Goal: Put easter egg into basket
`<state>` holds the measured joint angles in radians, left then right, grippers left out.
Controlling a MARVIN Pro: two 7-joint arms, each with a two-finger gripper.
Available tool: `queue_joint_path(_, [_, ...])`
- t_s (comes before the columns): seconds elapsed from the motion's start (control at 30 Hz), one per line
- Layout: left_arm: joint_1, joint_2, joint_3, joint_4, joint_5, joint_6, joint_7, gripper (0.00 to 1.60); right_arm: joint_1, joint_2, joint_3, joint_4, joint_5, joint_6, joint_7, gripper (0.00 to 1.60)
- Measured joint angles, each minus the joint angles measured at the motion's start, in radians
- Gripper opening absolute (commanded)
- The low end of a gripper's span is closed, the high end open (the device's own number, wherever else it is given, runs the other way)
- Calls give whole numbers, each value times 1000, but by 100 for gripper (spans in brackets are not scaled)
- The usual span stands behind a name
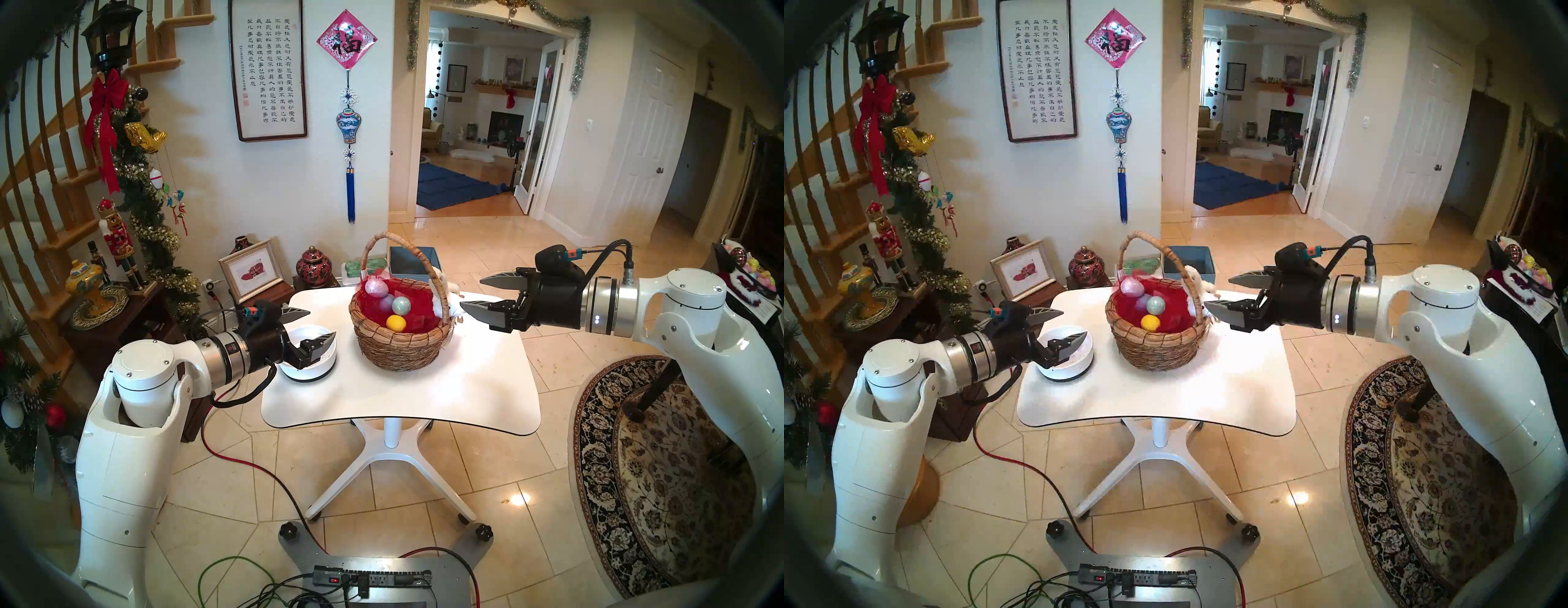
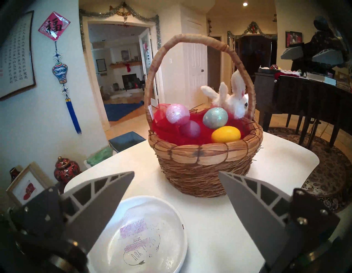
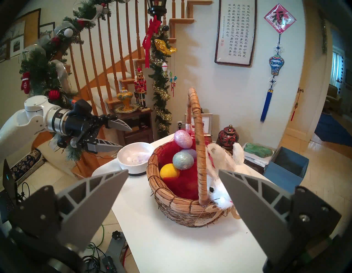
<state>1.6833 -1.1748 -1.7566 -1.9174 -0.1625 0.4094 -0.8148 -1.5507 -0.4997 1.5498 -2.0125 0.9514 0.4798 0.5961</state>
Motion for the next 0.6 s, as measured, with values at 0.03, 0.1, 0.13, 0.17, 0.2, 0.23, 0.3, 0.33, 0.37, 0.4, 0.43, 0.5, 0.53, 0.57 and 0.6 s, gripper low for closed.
queue_joint_path(0.03, [-1,-1,0,1,-3,0,0,160,0,0,0,0,0,0,0,160])
queue_joint_path(0.1, [-2,-2,-2,2,-8,1,-2,160,0,0,0,0,0,0,0,160])
queue_joint_path(0.13, [-3,-2,-4,3,-11,1,-6,160,0,0,0,0,0,0,0,160])
queue_joint_path(0.17, [-3,-1,-6,5,-17,2,-16,160,0,0,0,0,0,0,0,160])
queue_joint_path(0.2, [-3,0,-6,6,-20,3,-21,160,0,0,0,0,0,0,0,160])
queue_joint_path(0.23, [-4,2,-7,7,-23,4,-27,160,0,0,0,0,0,0,0,160])
queue_joint_path(0.3, [-4,6,-9,9,-29,7,-38,160,0,0,0,0,0,0,0,160])
queue_joint_path(0.33, [-5,9,-10,10,-31,9,-44,160,0,0,0,0,0,-1,0,160])
queue_joint_path(0.37, [-5,10,-10,11,-33,10,-46,160,0,0,0,0,0,-1,0,160])
queue_joint_path(0.4, [-5,11,-11,11,-33,11,-48,160,0,0,0,0,0,-1,0,160])
queue_joint_path(0.43, [-5,13,-12,12,-35,13,-52,160,0,0,0,0,0,-1,0,160])
queue_joint_path(0.5, [-6,15,-12,13,-36,14,-55,160,0,1,0,0,0,-1,0,160])
queue_joint_path(0.53, [-6,16,-12,13,-37,15,-57,160,0,1,0,0,0,-1,0,160])
queue_joint_path(0.57, [-7,16,-12,13,-37,15,-58,160,0,1,0,0,0,-1,0,160])
queue_joint_path(0.6, [-7,16,-12,13,-37,15,-58,160,0,1,0,0,0,-1,0,160])
